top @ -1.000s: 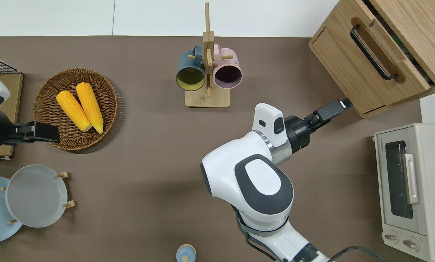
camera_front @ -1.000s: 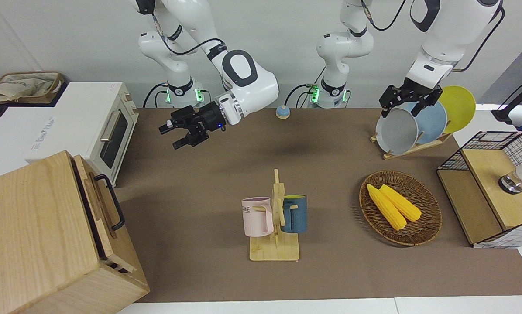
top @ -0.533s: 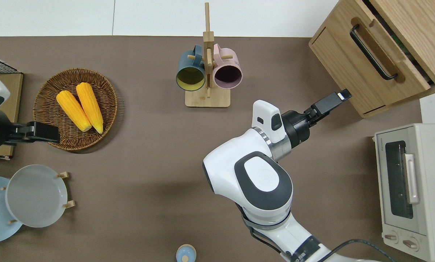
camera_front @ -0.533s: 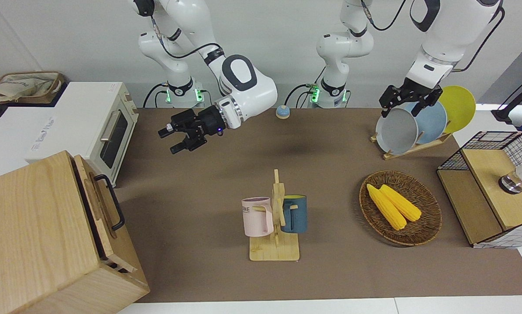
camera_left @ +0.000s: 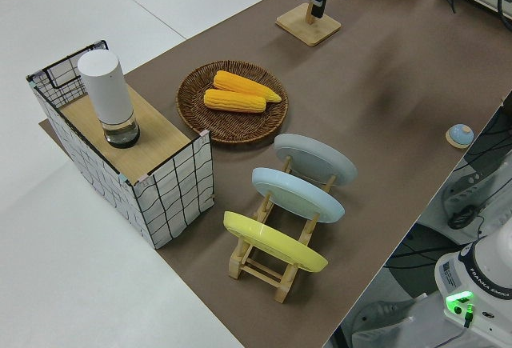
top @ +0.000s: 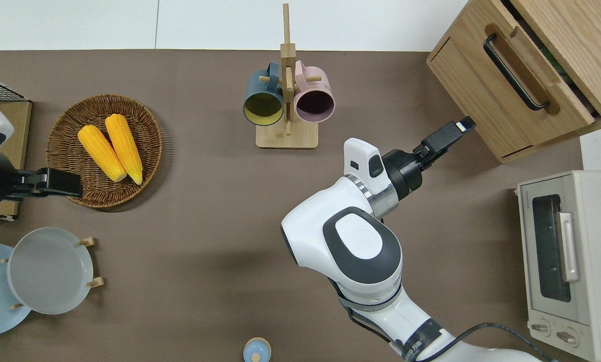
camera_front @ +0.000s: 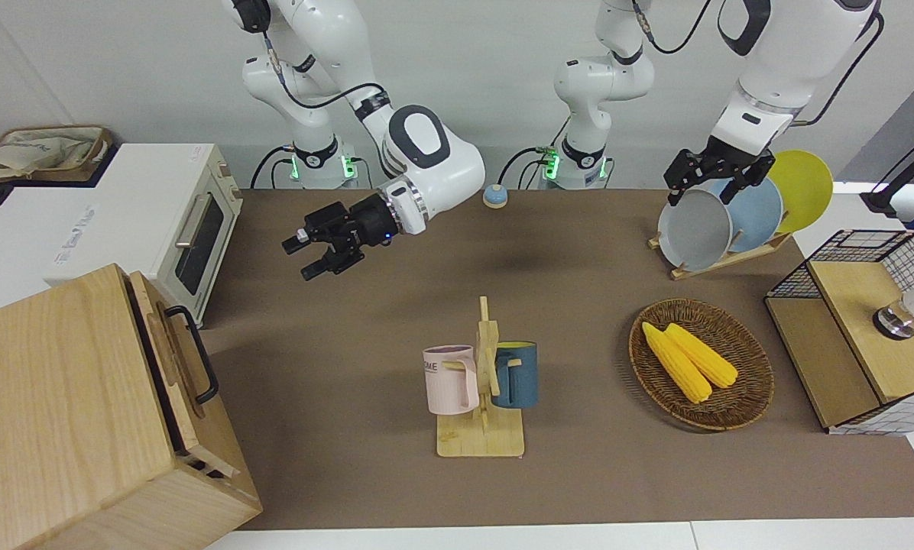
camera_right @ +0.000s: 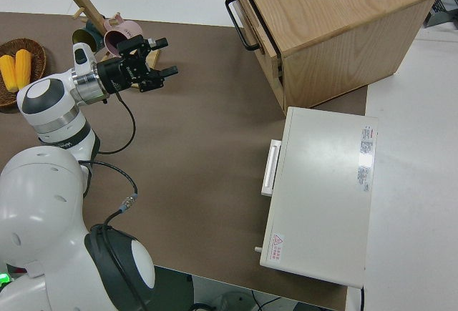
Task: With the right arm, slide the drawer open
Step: 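Rotate the open right gripper to align with the black bar handle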
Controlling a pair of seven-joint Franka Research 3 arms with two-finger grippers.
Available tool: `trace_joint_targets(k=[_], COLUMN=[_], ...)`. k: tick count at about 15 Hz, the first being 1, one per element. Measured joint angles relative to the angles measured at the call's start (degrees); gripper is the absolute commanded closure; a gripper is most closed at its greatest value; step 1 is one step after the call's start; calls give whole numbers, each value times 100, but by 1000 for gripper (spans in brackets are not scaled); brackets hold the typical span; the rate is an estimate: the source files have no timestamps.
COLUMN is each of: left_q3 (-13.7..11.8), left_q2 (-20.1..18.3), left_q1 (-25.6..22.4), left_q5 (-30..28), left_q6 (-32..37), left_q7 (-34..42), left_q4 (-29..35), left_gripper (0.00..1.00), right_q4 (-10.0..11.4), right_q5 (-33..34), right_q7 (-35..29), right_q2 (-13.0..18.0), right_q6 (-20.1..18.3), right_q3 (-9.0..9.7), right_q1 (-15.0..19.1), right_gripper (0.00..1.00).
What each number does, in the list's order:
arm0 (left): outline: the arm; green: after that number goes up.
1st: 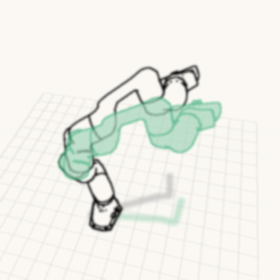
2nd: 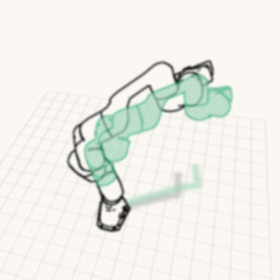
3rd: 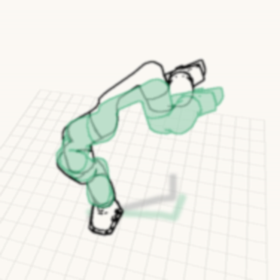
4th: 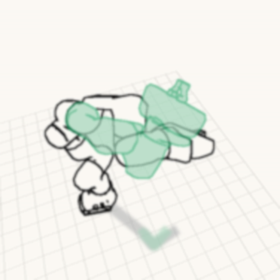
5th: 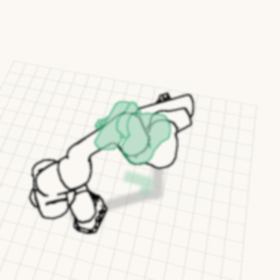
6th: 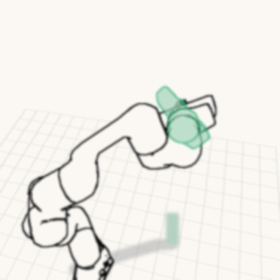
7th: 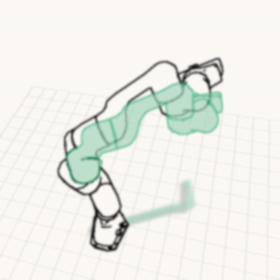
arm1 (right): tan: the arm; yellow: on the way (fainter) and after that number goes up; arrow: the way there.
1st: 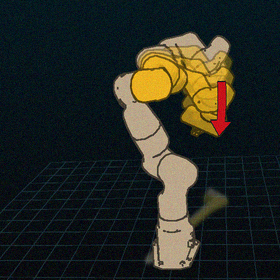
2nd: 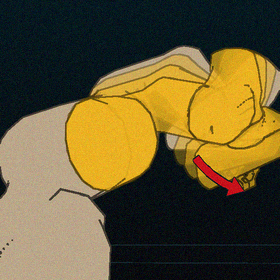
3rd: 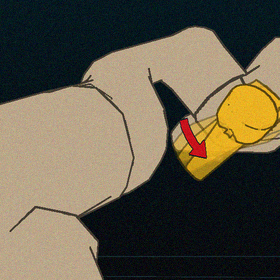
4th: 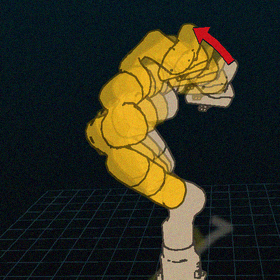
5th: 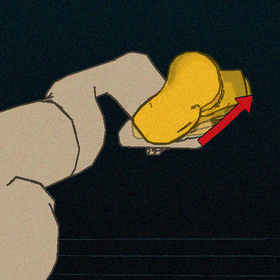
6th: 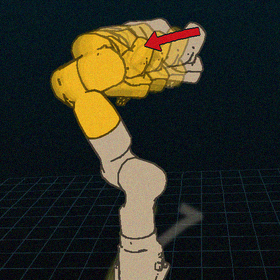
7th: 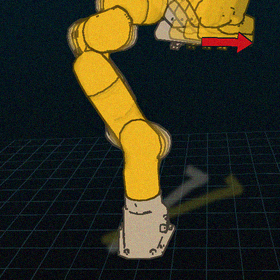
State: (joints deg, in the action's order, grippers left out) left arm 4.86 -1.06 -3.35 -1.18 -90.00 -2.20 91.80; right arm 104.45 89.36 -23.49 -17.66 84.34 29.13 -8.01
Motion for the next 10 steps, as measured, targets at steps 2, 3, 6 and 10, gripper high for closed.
trace_joint_targets(k=[2,3,6,10], left_q3=[0,0,0,0], left_q2=[0,0,0,0], left_q1=[0,0,0,0], left_q5=[0,0,0,0], left_q6=[0,0,0,0], left_q7=[0,0,0,0], left_q4=[0,0,0,0], left_gripper=[5,5,5,5], right_q4=[2,2,4,6], right_q5=[20,41,64,162], right_q7=[0,0,-34,-78], right_q2=[-43,-67,-136,-197], right_q6=[31,51,80,88], right_q3=[-51,-71,-72,-98], right_q1=[0,0,-9,-12], right_gripper=[21,21,21,21])
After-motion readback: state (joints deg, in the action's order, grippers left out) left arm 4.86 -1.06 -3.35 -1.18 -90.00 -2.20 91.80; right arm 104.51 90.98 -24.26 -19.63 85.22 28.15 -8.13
